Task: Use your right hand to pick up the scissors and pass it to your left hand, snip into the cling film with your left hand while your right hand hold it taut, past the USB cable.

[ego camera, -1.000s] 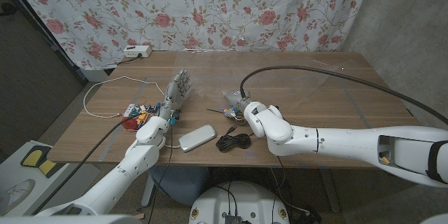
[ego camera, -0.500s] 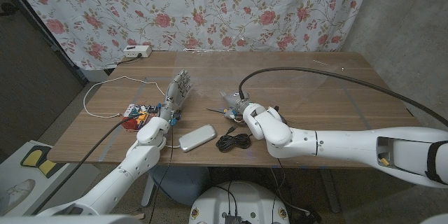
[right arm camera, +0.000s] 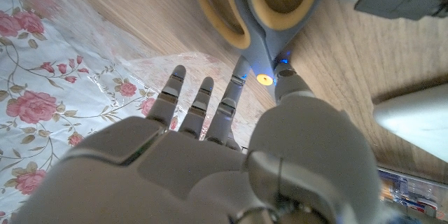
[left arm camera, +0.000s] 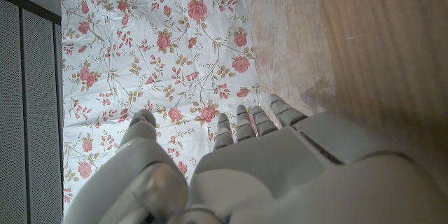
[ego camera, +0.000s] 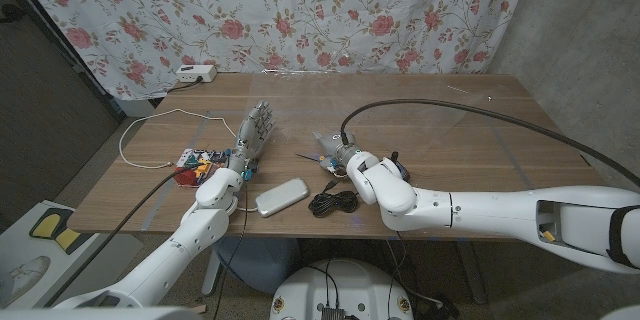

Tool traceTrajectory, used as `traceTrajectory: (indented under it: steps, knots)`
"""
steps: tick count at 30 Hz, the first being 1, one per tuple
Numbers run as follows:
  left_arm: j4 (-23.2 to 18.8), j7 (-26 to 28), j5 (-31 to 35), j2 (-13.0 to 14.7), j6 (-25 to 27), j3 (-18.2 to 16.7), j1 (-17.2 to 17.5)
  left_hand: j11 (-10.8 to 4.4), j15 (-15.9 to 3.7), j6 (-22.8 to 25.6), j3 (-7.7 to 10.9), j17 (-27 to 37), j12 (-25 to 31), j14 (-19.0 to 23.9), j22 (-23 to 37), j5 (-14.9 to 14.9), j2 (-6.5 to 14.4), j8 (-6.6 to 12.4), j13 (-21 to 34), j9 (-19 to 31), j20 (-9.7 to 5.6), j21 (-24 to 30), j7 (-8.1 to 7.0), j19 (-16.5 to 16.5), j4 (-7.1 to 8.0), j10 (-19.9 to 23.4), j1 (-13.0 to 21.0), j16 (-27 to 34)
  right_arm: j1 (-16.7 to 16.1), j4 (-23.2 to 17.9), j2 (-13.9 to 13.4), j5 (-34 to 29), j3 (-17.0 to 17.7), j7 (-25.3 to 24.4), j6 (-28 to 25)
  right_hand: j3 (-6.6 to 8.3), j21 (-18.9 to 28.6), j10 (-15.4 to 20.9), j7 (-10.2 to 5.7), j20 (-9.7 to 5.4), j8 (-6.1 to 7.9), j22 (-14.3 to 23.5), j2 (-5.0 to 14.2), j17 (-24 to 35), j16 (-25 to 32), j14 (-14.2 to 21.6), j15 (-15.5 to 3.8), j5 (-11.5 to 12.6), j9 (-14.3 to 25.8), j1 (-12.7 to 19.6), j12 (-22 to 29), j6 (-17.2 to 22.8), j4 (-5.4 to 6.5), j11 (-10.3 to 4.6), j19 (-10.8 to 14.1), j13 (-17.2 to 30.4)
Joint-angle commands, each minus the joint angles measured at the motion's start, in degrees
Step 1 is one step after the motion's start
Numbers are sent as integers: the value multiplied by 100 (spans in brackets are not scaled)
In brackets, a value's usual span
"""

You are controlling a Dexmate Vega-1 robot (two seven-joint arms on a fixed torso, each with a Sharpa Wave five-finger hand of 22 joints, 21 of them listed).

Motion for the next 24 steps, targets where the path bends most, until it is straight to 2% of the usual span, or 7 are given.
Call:
traceTrajectory:
  steps: [1, 8, 12, 17, 24]
  knots:
    - [93, -60, -26, -42, -20, 15, -49, -6, -32, 0, -13, 11, -3, -25, 25, 17, 41, 9, 28, 13, 26, -4, 20, 15, -6, 16, 20, 28, -61, 63, 30, -38, -16, -86, 28, 14, 17, 306, 44, -47, 42, 16, -28, 32, 70, 157, -427, 15, 13, 109, 162, 57, -7, -31, 80, 33]
    - [138, -81, -26, -64, -38, 21, -69, -9, -32, 3, -15, 11, -2, -22, 25, 17, 42, 9, 28, 13, 28, -8, 12, 13, -5, 18, 18, 29, -128, 20, 1, 0, 49, -210, 50, 108, 17, 481, 61, -85, 48, 13, 8, 29, 96, 282, -481, 58, 14, 362, 190, 100, -54, -65, 123, -60]
    - [147, -95, -37, -72, -46, 19, -70, -4, -35, 10, -16, 11, -1, -25, 25, 18, 42, 12, 28, 13, 27, -12, 18, 14, -3, 21, 16, 28, -158, -22, -37, -4, 82, -291, 55, 133, 26, 525, 70, -114, 57, 12, 13, 27, 103, 319, -498, 72, 15, 442, 193, 134, -57, -65, 164, -93]
    - [160, -108, -42, -82, -59, 19, -71, -9, -31, 7, -17, 11, 1, -25, 26, 18, 43, 10, 28, 13, 27, -14, 14, 15, -3, 25, 14, 28, -201, -117, -101, 21, 162, -387, 47, 237, 21, 545, 71, -112, 71, 10, 55, 13, 94, 378, -539, 125, 15, 657, 178, 195, -90, -80, 185, -144]
    - [152, -114, -55, -79, -66, 10, -50, -4, -29, 9, -22, 12, 3, -24, 26, 18, 41, 11, 29, 13, 27, -18, 16, 17, 1, 30, 6, 29, -270, -237, -197, 85, 267, -517, 72, 338, 17, 559, 70, -116, 73, 7, 80, -6, 62, 417, -570, 186, 16, 790, 163, 222, -85, -97, 207, -189]
